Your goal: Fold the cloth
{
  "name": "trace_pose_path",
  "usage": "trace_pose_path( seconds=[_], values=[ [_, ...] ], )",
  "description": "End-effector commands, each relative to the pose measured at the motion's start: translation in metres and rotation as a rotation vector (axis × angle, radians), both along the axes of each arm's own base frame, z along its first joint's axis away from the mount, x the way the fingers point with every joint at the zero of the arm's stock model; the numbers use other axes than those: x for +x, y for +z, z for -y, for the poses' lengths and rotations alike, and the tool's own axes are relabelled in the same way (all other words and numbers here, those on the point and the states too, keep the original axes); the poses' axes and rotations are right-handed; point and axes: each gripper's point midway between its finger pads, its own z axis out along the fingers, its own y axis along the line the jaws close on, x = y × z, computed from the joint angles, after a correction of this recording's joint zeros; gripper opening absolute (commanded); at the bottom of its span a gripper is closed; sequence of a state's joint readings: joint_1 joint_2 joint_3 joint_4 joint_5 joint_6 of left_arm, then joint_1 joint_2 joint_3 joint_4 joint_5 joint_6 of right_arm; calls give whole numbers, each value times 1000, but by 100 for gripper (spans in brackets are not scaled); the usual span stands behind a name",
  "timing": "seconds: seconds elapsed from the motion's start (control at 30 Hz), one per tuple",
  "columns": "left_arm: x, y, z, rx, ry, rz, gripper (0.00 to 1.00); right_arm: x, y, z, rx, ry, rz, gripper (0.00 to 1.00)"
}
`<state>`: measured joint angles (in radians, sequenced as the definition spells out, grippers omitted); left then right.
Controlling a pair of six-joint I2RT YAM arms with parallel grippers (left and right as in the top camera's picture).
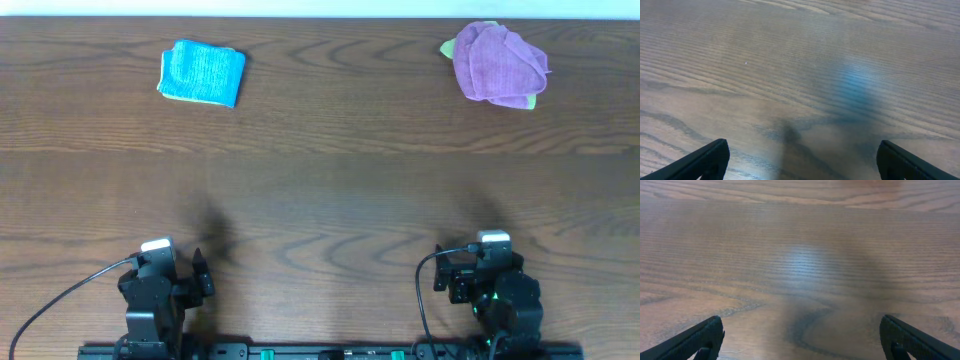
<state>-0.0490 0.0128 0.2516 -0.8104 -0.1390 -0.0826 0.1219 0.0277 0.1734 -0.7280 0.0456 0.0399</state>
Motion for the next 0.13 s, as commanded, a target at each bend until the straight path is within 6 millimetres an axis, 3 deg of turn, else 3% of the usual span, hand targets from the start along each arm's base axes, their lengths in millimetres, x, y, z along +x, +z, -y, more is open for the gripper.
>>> trace_pose_path(
  seconds=[0.0, 0.1],
  values=[
    [0, -1, -2, 0, 14, 4, 95, 0, -3, 3, -16, -8, 2, 99],
    [0, -1, -2, -1, 13, 4, 95, 0, -3, 3, -16, -8, 3, 99]
  ],
)
